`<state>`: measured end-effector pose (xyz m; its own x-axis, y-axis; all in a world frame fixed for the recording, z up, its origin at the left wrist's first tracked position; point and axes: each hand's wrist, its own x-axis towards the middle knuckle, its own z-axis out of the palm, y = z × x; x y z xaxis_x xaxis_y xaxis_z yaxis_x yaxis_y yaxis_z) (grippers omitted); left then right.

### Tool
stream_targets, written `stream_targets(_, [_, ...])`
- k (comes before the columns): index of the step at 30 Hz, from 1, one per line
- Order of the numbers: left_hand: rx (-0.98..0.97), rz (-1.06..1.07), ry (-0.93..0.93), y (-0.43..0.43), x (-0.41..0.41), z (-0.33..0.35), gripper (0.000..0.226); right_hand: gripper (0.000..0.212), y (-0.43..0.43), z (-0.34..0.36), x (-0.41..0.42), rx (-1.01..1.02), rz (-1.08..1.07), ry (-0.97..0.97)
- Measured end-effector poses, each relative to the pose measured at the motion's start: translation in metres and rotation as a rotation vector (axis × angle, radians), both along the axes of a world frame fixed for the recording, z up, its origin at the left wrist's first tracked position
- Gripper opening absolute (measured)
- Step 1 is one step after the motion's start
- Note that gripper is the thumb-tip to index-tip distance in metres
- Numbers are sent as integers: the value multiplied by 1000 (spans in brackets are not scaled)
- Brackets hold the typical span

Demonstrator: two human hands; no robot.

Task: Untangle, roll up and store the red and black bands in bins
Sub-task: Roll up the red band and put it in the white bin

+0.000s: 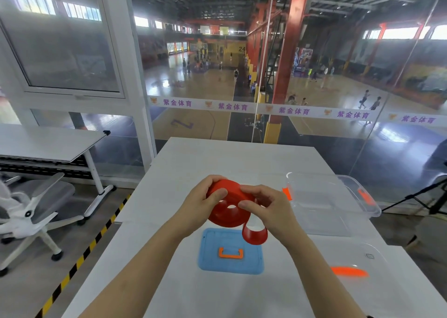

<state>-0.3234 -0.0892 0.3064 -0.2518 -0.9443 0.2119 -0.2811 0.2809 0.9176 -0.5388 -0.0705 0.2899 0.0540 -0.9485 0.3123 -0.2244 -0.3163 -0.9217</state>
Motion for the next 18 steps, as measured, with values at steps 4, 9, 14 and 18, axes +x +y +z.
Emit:
stream_targets(4, [69, 78, 224, 0, -2, -2, 23, 34, 2, -6, 6, -13, -87, -166])
stream_targets(9, [233, 114, 522, -4, -5, -2, 40, 29, 4, -11, 13, 10, -158, -283])
stream_targets(14, [407, 100, 613, 1, -11, -10, 36, 23, 0, -16, 22, 19, -231, -324])
stream_targets(18, [407, -9, 265, -5, 10, -20, 34, 24, -4, -16, 14, 65, -206, -246])
